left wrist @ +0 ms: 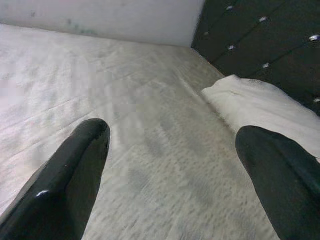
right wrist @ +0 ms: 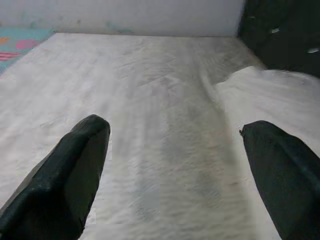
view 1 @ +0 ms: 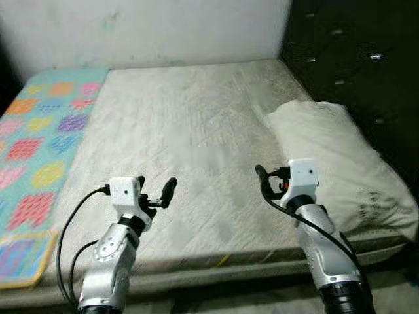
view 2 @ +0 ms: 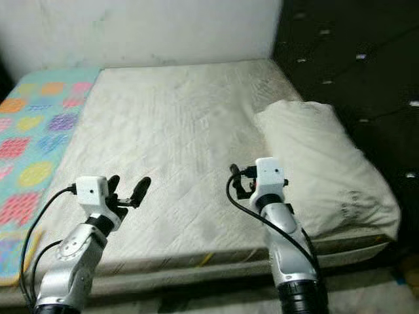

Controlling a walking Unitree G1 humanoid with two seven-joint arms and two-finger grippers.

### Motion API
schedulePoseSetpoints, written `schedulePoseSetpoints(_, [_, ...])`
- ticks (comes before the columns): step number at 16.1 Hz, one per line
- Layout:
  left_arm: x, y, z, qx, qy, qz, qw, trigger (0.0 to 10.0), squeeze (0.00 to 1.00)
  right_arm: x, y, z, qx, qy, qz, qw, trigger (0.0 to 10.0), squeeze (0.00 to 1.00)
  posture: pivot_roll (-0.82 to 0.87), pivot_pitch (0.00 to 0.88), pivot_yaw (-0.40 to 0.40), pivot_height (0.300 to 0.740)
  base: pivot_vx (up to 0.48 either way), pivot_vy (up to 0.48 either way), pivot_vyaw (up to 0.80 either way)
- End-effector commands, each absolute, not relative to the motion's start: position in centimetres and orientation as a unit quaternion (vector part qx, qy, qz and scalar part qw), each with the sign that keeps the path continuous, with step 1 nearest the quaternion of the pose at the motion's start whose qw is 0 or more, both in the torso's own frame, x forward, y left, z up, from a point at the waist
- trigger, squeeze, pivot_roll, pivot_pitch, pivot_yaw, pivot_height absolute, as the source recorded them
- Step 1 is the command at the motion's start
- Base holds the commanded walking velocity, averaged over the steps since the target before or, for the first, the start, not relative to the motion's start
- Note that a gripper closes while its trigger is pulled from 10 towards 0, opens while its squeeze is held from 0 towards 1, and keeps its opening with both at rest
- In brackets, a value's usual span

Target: Clean up the room

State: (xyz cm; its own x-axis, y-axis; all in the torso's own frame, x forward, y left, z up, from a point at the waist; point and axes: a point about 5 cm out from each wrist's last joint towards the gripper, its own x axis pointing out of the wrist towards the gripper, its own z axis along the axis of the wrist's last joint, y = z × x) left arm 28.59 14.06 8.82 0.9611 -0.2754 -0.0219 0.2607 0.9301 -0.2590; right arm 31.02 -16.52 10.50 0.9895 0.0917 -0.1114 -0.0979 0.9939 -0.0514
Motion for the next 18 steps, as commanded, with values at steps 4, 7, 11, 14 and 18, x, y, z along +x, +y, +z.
schedulePoseSetpoints(4, [28.58, 14.68, 8.2, -0.111, 0.047, -0.106, 0.987, 10.0, 0.0, 31.19, -16.56, 10.8, -0.028, 0.048, 0.047, 0.997, 10.0, 0.0, -0.17, 0.0, 0.019, 0.74, 0.0, 0.0, 0.0])
schedulePoseSetpoints(7, [28.63, 14.59, 8.28, -0.112, 0.044, -0.109, 0.987, 10.0, 0.0, 31.21, -16.53, 10.81, -0.033, 0.047, 0.051, 0.997, 10.0, 0.0, -0.16, 0.0, 0.017, 0.74, 0.0, 0.0, 0.0])
schedulePoseSetpoints(11, [28.59, 14.56, 8.33, -0.118, 0.042, -0.109, 0.986, 10.0, 0.0, 31.19, -16.43, 10.83, -0.032, 0.046, 0.057, 0.997, 10.0, 0.0, -0.16, 0.0, 0.013, 0.74, 0.0, 0.222, 0.0])
schedulePoseSetpoints(14, [28.52, 14.61, 8.29, -0.118, 0.043, -0.108, 0.986, 10.0, 0.0, 31.09, -16.35, 10.87, -0.037, 0.045, 0.062, 0.996, 10.0, 0.0, -0.16, 0.0, 0.011, 0.74, 0.0, 0.48, 0.0])
schedulePoseSetpoints(18, [28.49, 14.57, 8.24, -0.116, 0.045, -0.108, 0.986, 10.0, 0.0, 30.97, -15.97, 10.72, -0.037, 0.046, 0.07, 0.996, 10.0, 0.0, -0.16, 0.0, 0.007, 0.74, 0.0, 0.48, 0.45])
